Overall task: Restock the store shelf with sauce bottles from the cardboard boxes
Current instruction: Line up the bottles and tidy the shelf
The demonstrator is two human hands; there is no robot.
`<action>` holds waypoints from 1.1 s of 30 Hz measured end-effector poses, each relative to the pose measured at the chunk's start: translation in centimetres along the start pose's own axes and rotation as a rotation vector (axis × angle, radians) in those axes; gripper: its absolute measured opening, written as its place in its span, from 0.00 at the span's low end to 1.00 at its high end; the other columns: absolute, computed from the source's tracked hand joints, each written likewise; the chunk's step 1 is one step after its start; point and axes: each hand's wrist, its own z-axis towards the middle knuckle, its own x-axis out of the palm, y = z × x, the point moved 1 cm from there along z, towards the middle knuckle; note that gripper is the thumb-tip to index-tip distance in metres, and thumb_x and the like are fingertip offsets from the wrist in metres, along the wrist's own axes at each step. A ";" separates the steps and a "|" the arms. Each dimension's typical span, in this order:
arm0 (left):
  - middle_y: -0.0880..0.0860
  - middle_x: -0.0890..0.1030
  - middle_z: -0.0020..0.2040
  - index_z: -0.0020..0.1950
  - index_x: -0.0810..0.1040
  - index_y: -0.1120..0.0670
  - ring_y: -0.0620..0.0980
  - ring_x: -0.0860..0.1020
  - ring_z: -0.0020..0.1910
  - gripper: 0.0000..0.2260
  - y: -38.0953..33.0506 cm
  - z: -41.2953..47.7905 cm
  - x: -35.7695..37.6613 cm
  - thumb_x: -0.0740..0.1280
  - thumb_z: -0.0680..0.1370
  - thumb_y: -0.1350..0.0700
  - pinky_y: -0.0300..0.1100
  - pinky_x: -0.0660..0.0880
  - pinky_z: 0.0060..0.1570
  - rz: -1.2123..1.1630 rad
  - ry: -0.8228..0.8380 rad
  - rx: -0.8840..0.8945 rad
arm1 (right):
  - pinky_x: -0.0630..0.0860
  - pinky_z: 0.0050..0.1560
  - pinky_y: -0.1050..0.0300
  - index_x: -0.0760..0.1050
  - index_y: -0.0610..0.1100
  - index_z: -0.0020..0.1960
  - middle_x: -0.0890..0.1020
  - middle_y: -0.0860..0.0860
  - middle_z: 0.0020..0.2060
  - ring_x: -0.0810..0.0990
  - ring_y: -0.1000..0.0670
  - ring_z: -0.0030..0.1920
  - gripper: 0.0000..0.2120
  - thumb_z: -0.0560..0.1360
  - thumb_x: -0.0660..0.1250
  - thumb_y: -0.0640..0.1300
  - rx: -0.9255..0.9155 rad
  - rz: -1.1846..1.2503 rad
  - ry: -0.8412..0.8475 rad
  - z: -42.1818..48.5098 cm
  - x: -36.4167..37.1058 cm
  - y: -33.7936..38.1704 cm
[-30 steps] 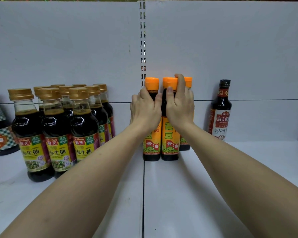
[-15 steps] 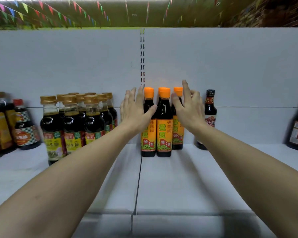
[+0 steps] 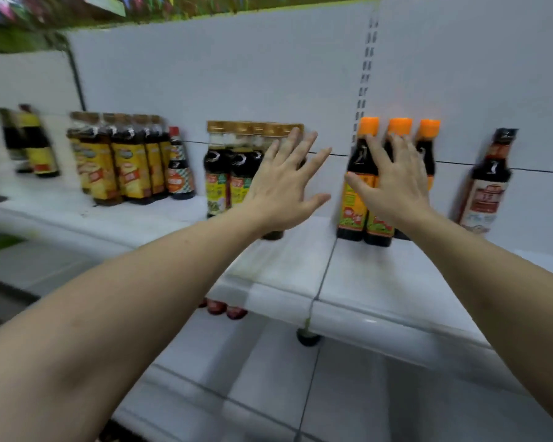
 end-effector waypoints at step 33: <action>0.50 0.44 0.85 0.85 0.46 0.44 0.54 0.40 0.84 0.37 51.9 -63.0 -20.2 0.55 0.81 0.31 0.58 0.45 0.81 0.342 0.400 -1.162 | 0.49 0.81 0.40 0.47 0.56 0.84 0.47 0.47 0.84 0.43 0.44 0.83 0.43 0.77 0.61 0.71 -0.858 0.349 0.625 -20.1 32.3 79.4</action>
